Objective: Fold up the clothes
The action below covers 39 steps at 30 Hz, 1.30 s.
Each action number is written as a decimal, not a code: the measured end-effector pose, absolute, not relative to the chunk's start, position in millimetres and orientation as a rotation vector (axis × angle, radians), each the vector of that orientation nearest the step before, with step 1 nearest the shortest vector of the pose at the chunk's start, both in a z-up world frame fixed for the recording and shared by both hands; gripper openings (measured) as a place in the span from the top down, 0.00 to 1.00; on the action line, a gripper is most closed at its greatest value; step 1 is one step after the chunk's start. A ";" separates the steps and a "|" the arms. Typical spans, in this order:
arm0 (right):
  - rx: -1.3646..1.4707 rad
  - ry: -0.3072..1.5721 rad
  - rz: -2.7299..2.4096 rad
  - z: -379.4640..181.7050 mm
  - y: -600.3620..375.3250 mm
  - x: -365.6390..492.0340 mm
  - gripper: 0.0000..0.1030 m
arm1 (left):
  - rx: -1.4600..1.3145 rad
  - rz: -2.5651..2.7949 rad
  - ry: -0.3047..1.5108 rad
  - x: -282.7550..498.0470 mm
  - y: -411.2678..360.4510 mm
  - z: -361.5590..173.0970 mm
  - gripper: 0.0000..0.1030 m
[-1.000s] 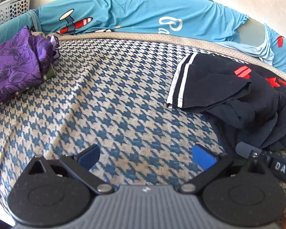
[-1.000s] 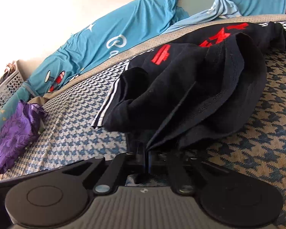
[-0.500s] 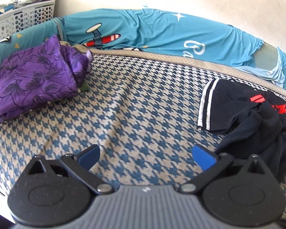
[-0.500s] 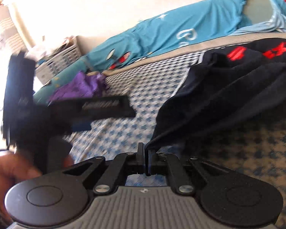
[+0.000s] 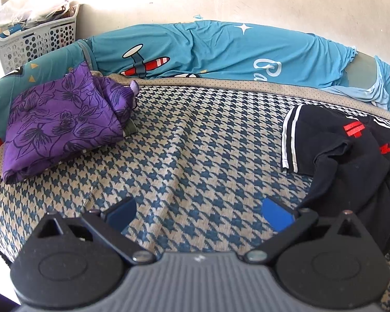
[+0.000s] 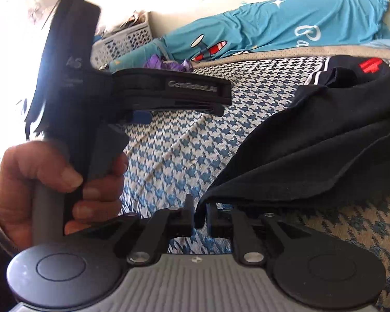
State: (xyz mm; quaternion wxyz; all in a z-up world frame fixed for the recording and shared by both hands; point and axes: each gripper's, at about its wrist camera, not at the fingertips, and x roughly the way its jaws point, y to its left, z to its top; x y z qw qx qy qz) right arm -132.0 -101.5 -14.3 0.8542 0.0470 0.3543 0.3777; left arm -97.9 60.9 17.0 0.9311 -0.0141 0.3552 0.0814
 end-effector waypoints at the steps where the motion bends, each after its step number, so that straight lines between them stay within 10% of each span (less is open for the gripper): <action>1: 0.083 0.741 0.803 -13.0 -101.6 -133.8 0.84 | -0.027 0.161 0.728 -97.5 58.6 17.1 0.00; 39: 0.131 0.684 0.031 -20.7 -255.7 -122.2 0.67 | 0.038 -0.149 0.840 -86.5 -29.3 -26.7 0.00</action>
